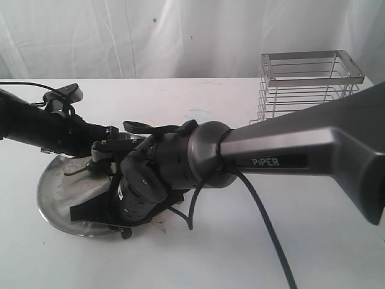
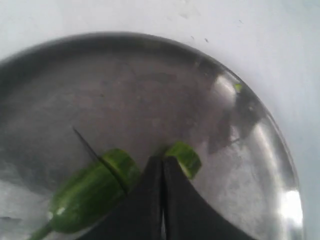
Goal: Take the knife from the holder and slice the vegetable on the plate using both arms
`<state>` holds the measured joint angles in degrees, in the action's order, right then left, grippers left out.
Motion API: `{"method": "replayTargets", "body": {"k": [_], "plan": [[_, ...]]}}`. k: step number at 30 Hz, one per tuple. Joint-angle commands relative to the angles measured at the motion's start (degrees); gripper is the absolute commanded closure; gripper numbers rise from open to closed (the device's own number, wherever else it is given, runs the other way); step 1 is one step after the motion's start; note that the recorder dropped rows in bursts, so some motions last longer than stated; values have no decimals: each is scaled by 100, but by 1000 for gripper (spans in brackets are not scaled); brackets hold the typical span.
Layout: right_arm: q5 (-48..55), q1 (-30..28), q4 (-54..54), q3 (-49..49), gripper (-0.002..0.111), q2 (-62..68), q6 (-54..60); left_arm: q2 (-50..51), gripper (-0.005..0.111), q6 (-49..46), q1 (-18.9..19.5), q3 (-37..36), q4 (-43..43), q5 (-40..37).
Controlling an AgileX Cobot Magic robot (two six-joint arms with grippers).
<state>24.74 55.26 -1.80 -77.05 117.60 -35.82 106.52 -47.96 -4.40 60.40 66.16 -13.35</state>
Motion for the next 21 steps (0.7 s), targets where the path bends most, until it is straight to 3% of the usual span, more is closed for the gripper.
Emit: {"method": "replayTargets", "body": {"k": [1,8,21], "plan": [[48,-55,-54,-18,108,-8,-26,-41,107,-30,-28,-100,-21,-639],[60,-55,-54,-18,108,-8,-26,-18,107,10,-28,-611,269,11],[97,-55,-54,-18,108,-8,-26,277,107,-222,-28,-872,299,180]]}}
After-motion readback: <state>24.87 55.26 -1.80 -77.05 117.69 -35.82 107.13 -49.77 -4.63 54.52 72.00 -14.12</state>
